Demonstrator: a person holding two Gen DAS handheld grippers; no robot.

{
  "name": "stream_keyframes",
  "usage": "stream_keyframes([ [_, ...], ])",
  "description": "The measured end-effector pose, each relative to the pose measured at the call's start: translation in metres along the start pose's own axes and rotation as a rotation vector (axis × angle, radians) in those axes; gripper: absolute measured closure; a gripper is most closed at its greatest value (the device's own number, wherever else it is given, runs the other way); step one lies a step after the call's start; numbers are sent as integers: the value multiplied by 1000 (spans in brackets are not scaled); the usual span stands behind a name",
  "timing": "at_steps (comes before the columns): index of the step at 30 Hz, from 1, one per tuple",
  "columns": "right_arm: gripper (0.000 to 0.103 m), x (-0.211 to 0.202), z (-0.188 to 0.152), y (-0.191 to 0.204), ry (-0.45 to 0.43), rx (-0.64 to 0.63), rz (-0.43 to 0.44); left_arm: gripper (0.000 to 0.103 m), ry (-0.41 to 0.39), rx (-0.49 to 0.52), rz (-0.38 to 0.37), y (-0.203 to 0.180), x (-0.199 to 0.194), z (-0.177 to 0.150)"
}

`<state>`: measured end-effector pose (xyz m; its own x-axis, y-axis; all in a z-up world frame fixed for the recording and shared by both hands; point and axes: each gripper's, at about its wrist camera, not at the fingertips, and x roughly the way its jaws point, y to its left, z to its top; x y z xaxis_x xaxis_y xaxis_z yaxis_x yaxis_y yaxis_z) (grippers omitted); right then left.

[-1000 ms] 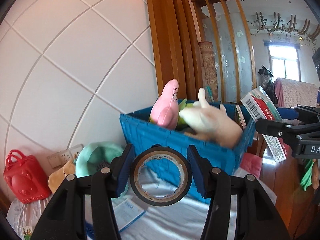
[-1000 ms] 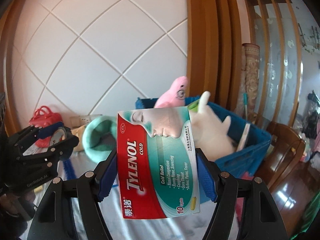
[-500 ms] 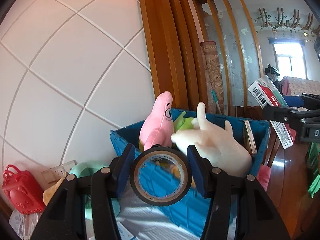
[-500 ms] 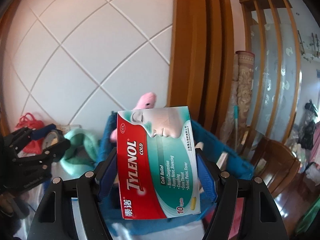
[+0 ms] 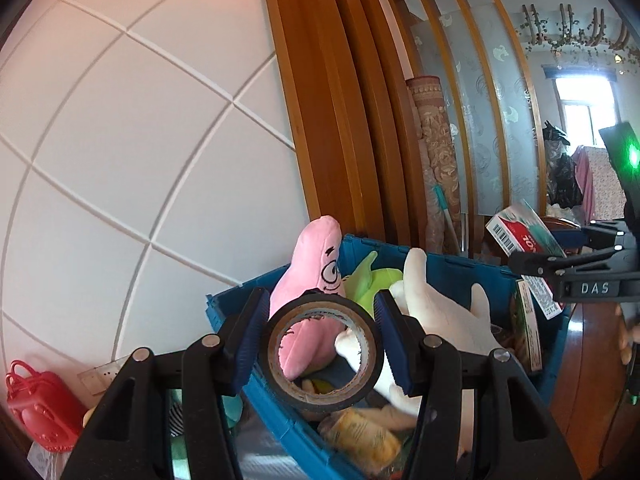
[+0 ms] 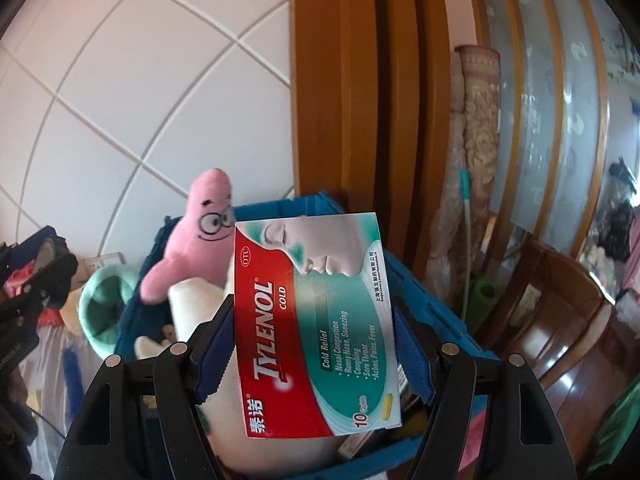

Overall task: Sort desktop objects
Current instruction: 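Carry the tape roll and Tylenol box over the blue crate and release both, then withdraw both tools from the crate back over the bed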

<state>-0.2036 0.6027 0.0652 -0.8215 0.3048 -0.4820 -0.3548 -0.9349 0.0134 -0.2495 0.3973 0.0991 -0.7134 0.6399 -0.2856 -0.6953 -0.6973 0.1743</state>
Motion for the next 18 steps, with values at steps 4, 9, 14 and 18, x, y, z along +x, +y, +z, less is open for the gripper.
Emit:
stream_keyframes([
  [4,30,19,6,-15,-2,31,-12,48,29,-18,23,-1,22,5],
  [9,27,25,12,-26,-31,72,-7,0,-38,-14,84,-3,23,13],
  [14,25,20,14,-24,-56,52,-16,0,-67,-24,91,-2,14,21],
  [18,25,12,13,-16,-68,48,2,0,-80,-35,108,-1,6,16],
])
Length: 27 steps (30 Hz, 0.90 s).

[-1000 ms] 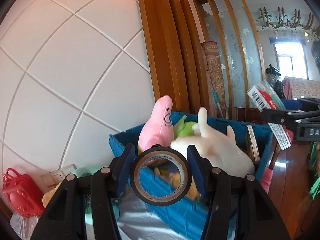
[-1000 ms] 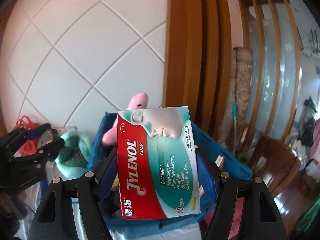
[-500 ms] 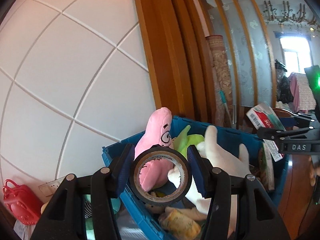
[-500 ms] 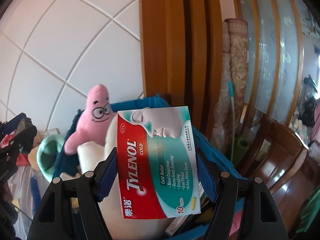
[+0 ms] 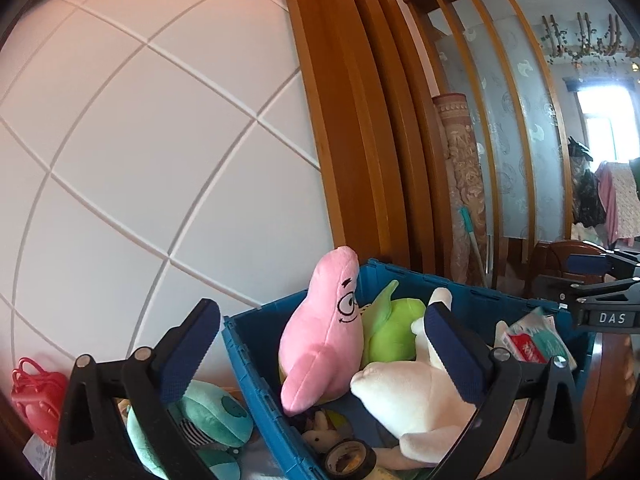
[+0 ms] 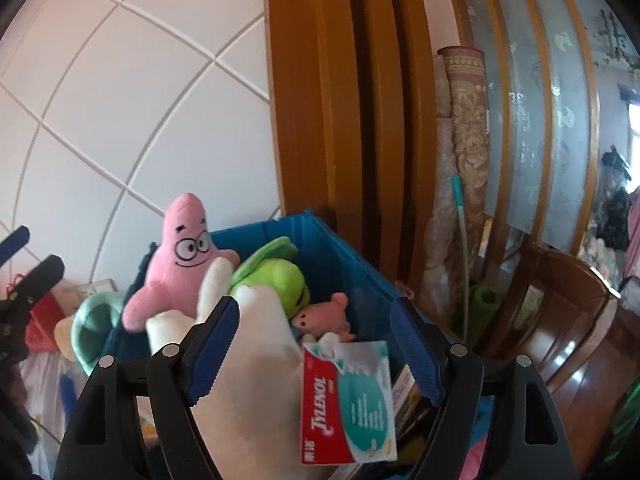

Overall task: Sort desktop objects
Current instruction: 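Withdraw both tools from the crate back over the bed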

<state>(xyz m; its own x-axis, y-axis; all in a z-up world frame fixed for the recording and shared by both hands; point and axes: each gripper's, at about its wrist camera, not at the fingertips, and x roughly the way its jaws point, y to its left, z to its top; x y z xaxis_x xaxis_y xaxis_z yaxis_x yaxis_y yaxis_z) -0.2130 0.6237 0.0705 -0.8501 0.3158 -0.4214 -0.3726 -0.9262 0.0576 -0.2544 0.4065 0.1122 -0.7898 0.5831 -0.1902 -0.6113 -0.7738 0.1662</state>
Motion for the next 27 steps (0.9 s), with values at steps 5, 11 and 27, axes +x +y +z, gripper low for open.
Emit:
stream_keyframes([
  [5,22,-19,-8,15,-32,-6,40,0,-1,-19,19,15,-17,-12],
  [11,20,-47,-20,43,-76,-11,101,0,-2,-45,71,42,-45,-29],
  [27,18,-118,-72,173,-101,-38,215,0,39,-99,186,166,-150,-105],
])
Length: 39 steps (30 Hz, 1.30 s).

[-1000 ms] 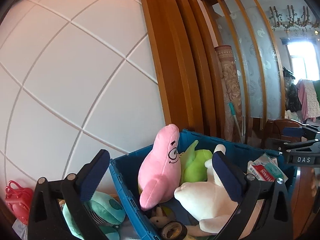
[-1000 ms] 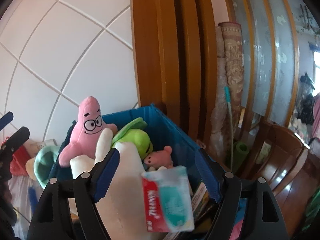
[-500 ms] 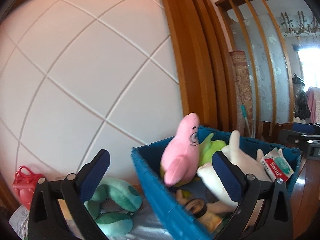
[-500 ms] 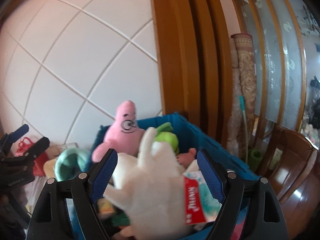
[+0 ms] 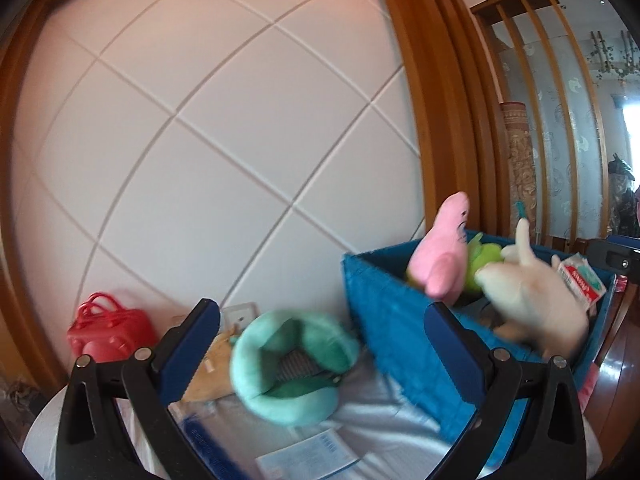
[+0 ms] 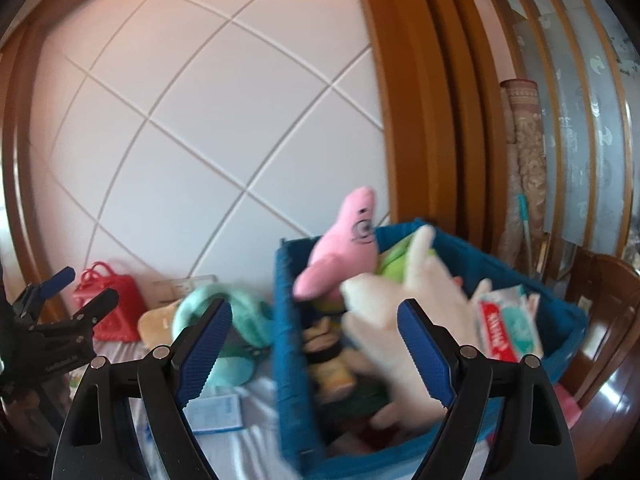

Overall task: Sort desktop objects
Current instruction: 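Withdraw both tools from the crate back over the bed, then move the left tool toward the white book box while the right approaches the yellow packet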

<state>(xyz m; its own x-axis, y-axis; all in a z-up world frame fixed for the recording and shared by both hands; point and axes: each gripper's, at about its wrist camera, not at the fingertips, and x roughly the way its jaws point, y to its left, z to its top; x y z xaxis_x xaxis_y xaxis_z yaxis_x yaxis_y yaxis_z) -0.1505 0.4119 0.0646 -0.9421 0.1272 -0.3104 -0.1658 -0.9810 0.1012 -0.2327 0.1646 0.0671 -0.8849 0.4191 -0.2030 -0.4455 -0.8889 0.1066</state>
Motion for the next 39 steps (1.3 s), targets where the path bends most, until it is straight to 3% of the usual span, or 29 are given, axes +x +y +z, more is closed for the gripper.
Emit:
stream_keyframes([
  [11,18,-18,-42,121,58,10,50,0,31,-1,103,132,-74,-46],
  [21,18,-18,-87,191,141,-4,98,0,65,0,197,202,-118,-93],
  [31,18,42,-128,241,261,-66,221,0,125,-48,335,253,-130,-126],
  [39,18,118,-165,241,403,-101,257,0,155,-103,414,271,-117,-142],
])
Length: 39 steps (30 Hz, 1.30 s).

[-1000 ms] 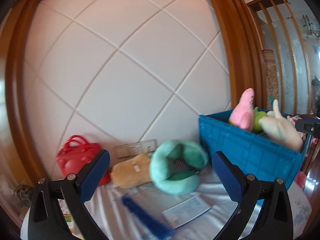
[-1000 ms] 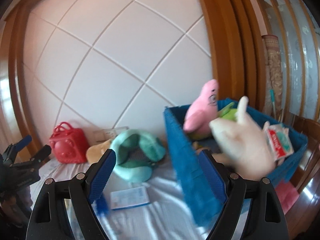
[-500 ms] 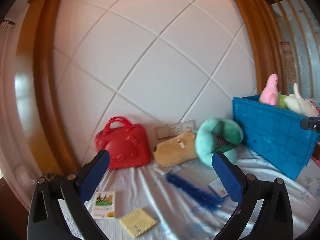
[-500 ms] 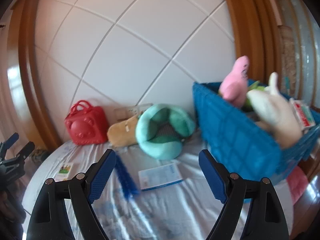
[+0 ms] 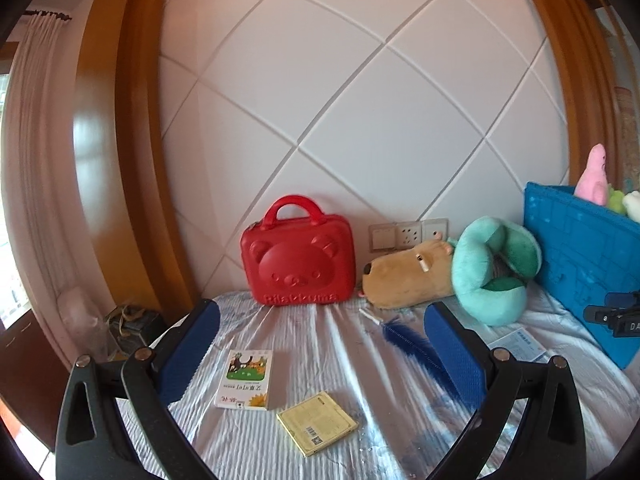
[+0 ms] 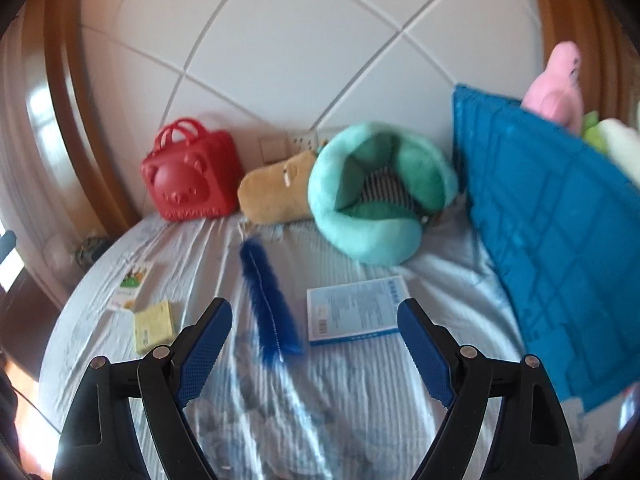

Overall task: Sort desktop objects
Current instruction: 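Move the left tool toward the white book box while the right approaches the yellow packet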

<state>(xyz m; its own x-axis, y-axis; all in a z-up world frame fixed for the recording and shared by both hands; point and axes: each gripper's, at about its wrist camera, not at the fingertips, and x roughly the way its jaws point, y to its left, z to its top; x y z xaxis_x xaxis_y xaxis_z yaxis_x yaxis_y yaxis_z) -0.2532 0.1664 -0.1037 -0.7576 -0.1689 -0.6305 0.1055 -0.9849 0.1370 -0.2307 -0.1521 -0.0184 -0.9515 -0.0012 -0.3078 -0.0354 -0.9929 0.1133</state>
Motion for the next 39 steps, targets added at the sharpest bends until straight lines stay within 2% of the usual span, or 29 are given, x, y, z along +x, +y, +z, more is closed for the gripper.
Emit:
stream_keyframes([
  [7,18,64,-1,-10,85,-16,29,0,-2,7,77,3,14,-25],
  [12,18,101,-12,16,163,-72,84,0,46,-24,137,28,25,-48],
  [18,18,136,-24,87,235,-138,211,0,77,-38,183,75,41,-58],
  [22,17,161,-38,163,277,-228,279,0,87,-11,200,108,51,-65],
  [26,7,188,-56,239,300,-356,326,0,106,-35,195,142,59,-73],
  [31,4,230,-68,295,346,-399,327,0,141,-44,207,181,63,-89],
  [39,3,277,-93,335,437,-526,292,0,175,-98,210,225,63,-110],
])
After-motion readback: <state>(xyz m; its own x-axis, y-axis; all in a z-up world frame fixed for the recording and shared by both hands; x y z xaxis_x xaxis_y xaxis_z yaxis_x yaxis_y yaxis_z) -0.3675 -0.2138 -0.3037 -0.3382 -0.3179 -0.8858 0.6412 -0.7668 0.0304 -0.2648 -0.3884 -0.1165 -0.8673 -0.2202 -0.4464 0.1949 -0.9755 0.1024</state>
